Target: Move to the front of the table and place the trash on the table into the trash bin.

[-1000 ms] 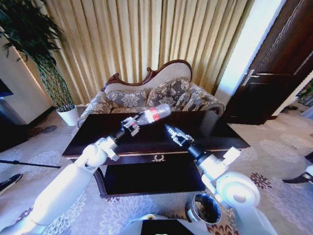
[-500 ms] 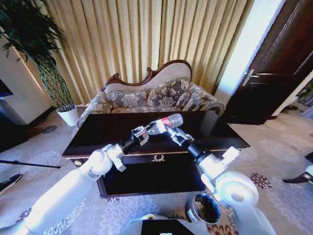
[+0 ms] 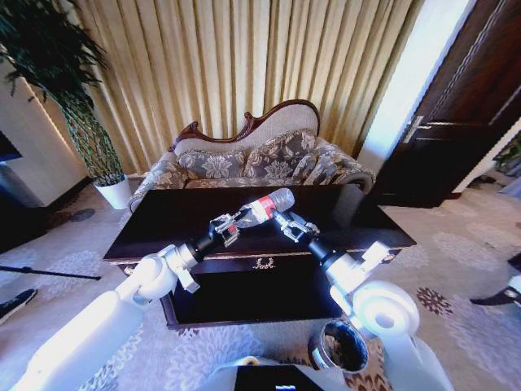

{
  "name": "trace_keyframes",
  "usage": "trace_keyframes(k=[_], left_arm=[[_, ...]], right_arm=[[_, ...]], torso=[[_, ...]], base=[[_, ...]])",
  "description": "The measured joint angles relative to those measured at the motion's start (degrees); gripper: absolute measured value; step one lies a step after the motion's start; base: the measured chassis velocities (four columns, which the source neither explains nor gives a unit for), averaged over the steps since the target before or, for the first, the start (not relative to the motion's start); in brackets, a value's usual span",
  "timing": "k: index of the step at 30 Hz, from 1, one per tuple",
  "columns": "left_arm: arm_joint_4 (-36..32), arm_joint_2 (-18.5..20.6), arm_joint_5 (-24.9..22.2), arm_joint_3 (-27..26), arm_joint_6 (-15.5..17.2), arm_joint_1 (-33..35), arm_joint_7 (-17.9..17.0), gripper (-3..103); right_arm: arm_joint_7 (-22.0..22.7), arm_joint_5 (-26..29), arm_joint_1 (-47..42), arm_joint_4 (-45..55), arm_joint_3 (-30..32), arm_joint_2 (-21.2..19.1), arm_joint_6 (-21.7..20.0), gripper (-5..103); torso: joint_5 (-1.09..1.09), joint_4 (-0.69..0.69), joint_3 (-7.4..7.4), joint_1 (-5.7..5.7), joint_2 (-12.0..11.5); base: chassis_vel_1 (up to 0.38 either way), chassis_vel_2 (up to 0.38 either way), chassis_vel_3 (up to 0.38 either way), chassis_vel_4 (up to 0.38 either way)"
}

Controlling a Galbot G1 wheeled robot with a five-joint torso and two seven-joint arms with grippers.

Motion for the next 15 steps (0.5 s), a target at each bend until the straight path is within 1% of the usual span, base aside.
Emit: trace_keyframes(k=[7,10,15], left_arm=[[-0.3,0.3,0.3,1.1,0.0,-0.8,0.2,29],[0.0,0.9,0.9,2.4,-1.0,-2.3,0.2,29],[-0.2,1.4,1.7,3.9,-1.4,-3.6,0.2,29]], right_arm=[[0.0,0.0,0.0,0.1,0.2,-0.3,-0.1,100],[0.1,0.0,0.1,0.1,0.1,-0.4,-0.2,100],[0.1,0.0,0.4,-0.1,-0.1,-0.3,-0.2,100]], torso=[[0.0,0.0,0.0,0.0,0.0],[0.0,0.0,0.0,0.0,0.0],[0.0,0.0,0.0,0.0,0.0]], base=[[0.0,0.0,0.0,0.0],[0.0,0.0,0.0,0.0],[0.0,0.0,0.0,0.0]])
